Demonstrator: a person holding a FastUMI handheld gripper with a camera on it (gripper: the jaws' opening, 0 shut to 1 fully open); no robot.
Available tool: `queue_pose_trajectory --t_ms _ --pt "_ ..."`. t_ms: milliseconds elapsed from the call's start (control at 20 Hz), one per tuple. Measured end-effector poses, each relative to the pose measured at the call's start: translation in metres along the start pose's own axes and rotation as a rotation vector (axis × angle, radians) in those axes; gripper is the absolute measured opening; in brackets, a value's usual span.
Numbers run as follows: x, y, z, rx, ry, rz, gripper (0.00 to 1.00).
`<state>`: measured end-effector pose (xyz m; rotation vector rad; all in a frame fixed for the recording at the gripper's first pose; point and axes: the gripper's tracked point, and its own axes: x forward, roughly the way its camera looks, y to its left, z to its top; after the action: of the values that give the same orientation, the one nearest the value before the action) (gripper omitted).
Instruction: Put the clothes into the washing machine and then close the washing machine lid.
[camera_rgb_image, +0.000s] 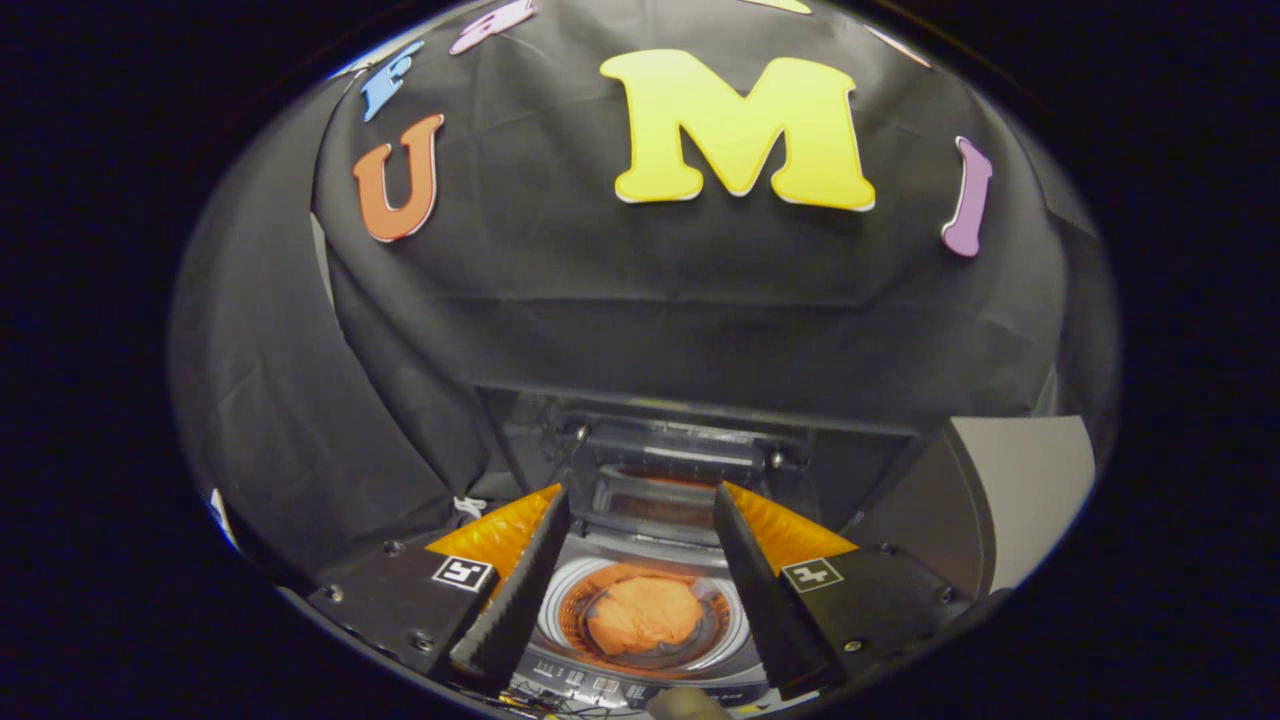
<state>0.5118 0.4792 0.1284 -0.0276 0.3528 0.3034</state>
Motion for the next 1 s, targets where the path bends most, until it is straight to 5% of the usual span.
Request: queue_pose_trajectory --t_ms 400,1000 --pt "0.034 -0.012 0.062 0.076 -0.060 -0.071 0.90" --pt "0.093 -0.029 0.050 0.117 -0.039 -0.199 0.94"
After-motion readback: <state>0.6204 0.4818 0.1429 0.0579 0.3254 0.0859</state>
